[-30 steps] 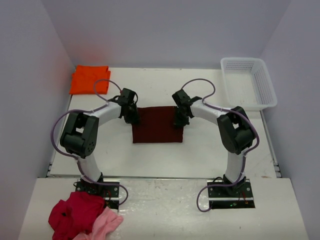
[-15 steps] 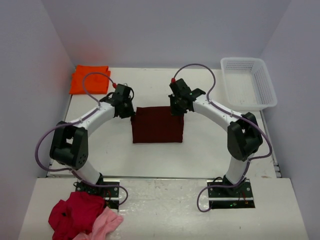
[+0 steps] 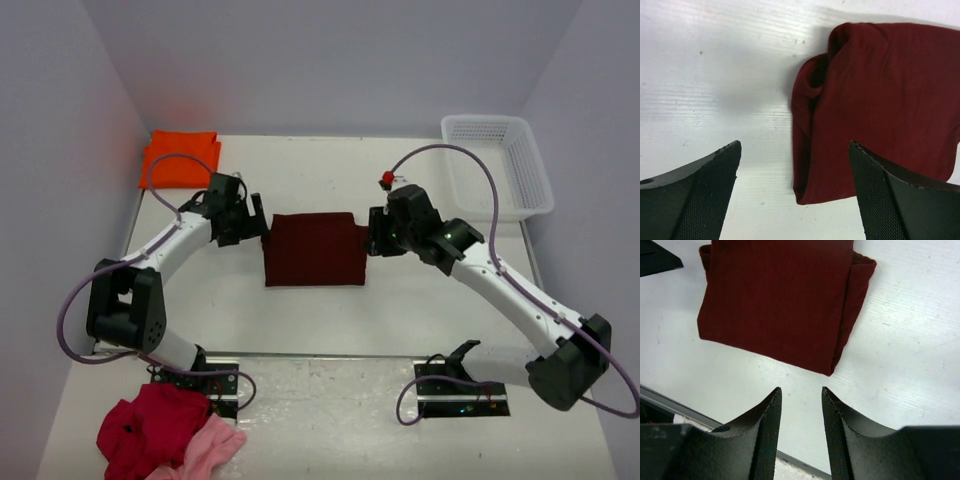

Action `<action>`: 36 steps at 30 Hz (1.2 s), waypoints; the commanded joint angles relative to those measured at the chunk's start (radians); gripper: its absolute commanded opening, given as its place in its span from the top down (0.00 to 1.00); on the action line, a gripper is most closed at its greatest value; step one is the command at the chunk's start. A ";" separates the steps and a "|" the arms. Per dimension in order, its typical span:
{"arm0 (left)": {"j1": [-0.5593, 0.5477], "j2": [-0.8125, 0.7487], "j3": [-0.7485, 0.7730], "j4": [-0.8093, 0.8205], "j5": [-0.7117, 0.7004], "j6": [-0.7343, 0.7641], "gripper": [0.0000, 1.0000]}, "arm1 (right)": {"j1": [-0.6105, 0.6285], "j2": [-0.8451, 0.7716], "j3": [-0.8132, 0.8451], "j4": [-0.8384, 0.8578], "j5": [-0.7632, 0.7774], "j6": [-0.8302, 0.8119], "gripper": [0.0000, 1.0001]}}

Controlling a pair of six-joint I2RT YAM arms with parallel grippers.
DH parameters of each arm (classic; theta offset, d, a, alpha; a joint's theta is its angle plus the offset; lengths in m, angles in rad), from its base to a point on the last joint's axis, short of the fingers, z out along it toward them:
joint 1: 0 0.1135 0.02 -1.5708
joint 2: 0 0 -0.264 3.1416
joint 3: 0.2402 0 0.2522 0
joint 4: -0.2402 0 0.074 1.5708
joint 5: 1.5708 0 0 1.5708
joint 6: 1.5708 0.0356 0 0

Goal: Fold and stack the t-shirts
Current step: Fold the long partially folded tshirt into a neat square, then put the neatly folded tshirt into the corner of the board with the left arm

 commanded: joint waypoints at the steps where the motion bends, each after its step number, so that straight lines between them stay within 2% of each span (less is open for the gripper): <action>1: 0.067 -0.015 -0.070 0.041 0.156 0.036 0.12 | 0.003 -0.139 -0.065 -0.013 0.009 0.020 0.60; 6: 0.133 0.029 -0.163 0.179 0.362 -0.001 0.16 | 0.004 -0.316 -0.137 -0.018 -0.025 0.024 0.59; 15: 0.140 0.175 -0.163 0.276 0.500 -0.039 0.16 | 0.004 -0.403 -0.203 -0.064 0.009 0.033 0.59; 19: 0.138 0.253 -0.143 0.270 0.500 -0.047 0.16 | 0.004 -0.434 -0.197 -0.061 0.013 0.038 0.59; 32: 0.097 0.373 -0.137 0.231 0.451 -0.033 0.17 | 0.003 -0.440 -0.180 -0.049 0.020 0.044 0.59; 36: 0.074 0.413 -0.138 0.256 0.461 -0.053 0.21 | 0.004 -0.436 -0.182 -0.050 0.032 0.047 0.59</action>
